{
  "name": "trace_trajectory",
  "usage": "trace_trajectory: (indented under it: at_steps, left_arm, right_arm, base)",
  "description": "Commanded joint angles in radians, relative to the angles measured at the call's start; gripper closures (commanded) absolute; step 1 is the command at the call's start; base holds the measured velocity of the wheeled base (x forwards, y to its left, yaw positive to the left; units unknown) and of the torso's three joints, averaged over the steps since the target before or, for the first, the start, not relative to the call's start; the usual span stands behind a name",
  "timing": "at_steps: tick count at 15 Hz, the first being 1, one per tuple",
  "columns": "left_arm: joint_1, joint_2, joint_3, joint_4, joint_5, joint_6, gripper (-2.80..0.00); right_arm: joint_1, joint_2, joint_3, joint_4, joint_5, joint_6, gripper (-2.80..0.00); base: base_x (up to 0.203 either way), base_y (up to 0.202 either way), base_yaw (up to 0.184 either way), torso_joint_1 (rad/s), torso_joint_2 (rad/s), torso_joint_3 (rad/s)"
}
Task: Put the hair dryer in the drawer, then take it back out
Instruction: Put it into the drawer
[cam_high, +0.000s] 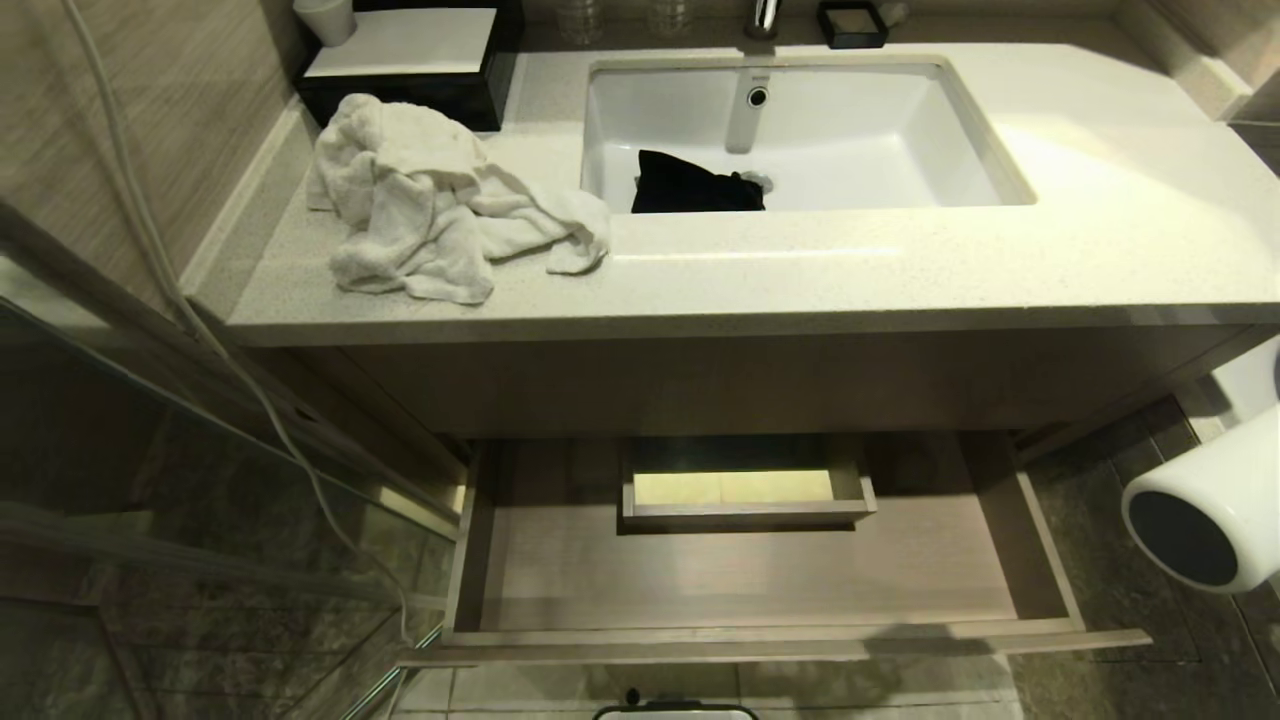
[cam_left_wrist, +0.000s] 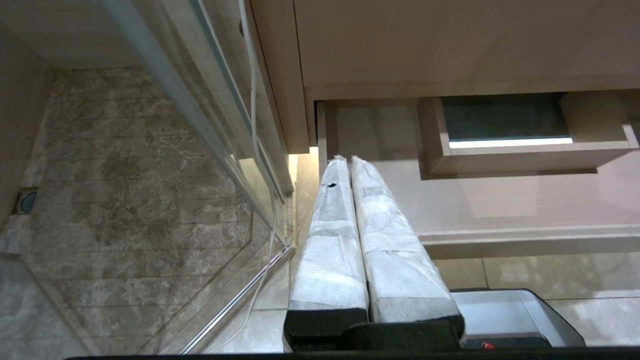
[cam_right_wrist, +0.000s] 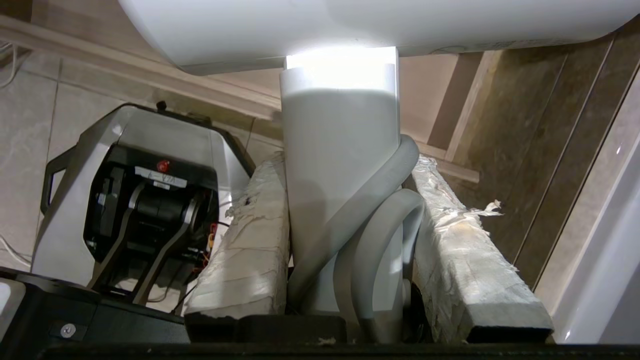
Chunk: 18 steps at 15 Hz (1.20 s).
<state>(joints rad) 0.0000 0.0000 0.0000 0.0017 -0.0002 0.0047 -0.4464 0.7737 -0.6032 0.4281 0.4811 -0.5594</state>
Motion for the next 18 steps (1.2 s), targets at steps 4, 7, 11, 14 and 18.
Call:
trace_trajectory:
  at_steps: [4,7,11,14,18]
  left_arm:
    - [0.000,0.000,0.000,0.000,0.000,0.000,0.00]
    - [0.000,0.000,0.001,0.000,0.000,0.000,0.00]
    - [0.000,0.000,0.002,0.000,0.000,0.000,0.00]
    - [0.000,0.000,0.002,0.000,0.000,0.000,0.00]
    - [0.000,0.000,0.002,0.000,0.000,0.000,0.00]
  right_arm:
    - [0.000,-0.020,0.030,0.006,0.004,-0.002,0.00]
    - [0.015,-0.015,0.030,-0.002,0.003,-0.004,0.00]
    - [0.018,-0.030,0.051,-0.006,0.002,-0.005,0.00]
    - [0.018,-0.028,0.052,-0.006,0.002,-0.025,0.00]
    - [0.020,-0.022,0.063,-0.008,0.001,-0.030,0.00]
  base:
    - [0.000,0.000,0.000,-0.045,0.01,-0.044]
    - [0.000,0.000,0.000,0.000,0.00,0.000]
    - [0.000,0.000,0.000,-0.096,0.21,0.100]
    - [0.000,0.000,0.000,-0.159,0.35,0.172]
    - [0.000,0.000,0.000,-0.188,0.38,0.197]
